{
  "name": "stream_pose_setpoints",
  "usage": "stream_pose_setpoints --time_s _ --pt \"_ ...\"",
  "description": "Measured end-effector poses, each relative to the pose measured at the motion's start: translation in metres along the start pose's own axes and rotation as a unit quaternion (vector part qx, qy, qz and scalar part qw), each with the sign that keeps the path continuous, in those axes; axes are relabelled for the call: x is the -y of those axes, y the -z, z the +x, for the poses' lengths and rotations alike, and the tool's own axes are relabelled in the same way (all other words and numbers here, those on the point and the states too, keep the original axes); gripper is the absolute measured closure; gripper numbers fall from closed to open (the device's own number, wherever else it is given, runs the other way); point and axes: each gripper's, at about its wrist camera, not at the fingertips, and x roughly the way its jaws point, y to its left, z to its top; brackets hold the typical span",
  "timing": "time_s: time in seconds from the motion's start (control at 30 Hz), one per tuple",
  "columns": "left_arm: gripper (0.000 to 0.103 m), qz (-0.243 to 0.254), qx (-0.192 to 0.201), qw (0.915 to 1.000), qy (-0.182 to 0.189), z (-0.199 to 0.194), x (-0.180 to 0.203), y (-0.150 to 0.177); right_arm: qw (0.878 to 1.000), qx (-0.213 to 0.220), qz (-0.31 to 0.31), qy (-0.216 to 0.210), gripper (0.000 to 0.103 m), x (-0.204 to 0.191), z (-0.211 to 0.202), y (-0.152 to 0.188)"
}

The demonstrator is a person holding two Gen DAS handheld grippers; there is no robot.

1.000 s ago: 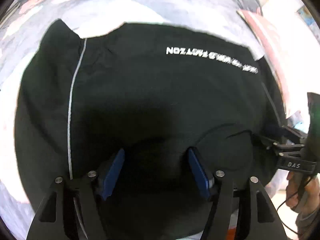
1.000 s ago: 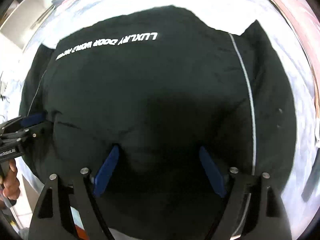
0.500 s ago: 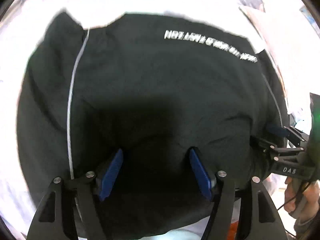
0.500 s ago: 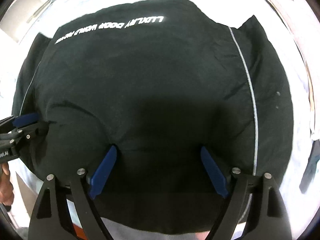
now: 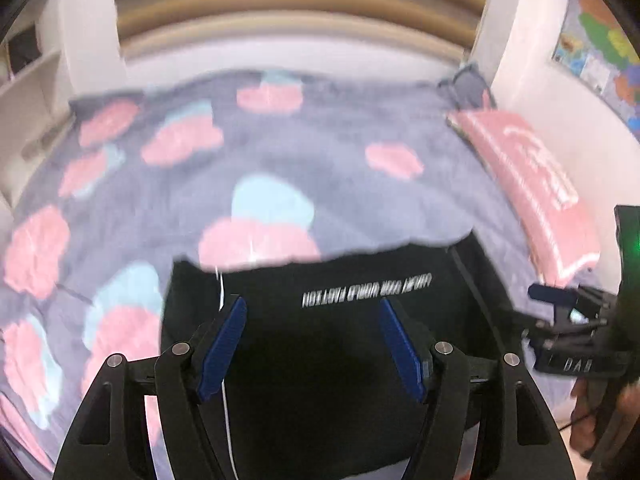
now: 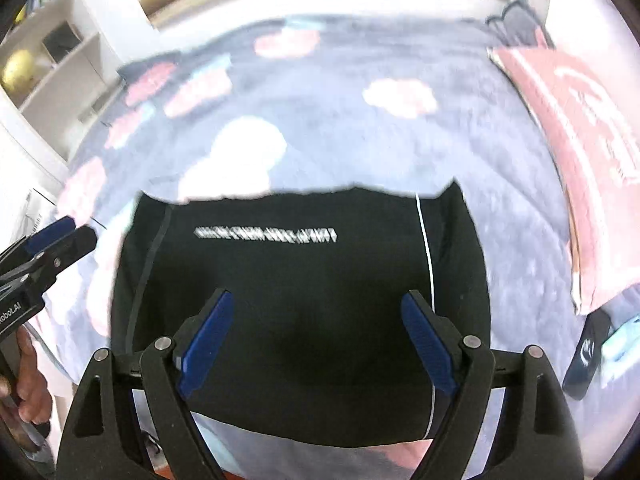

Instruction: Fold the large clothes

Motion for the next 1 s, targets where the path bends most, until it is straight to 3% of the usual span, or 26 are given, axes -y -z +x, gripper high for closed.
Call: stream_pose_setpoints --time_s 0.23,0.47,0.6,0.8,1.0 --pt "0.033 0.017 0.047 0.9987 -0.013 -0.069 0.027 -0.035 0.999 0.039 0.001 0.002 0.015 -0.033 -0.048 -0.021" --pt "0.033 0.029 0.067 0.996 -0.052 -0.102 0.046 -0.036 0.998 0.056 0.013 0.012 0.015 -0.045 -0.074 -0.024" --pt "0.033 -0.004 0.053 0.998 -0.034 -0.094 0.044 -0.025 0.999 0.045 0.01 0.027 0.015 -0.048 -0.065 -0.019" --pt "0.033 -0.006 0.012 0.9946 -0.103 -0.065 0.038 -0.009 0.999 0.017 0.013 0.029 0.015 -0.049 -0.041 -0.011" --pt "0.033 -0.029 -0.032 0.9953 -0.087 -0.049 0.024 0.006 0.999 -0.006 0.013 0.031 0.015 -0.048 -0.025 -0.006"
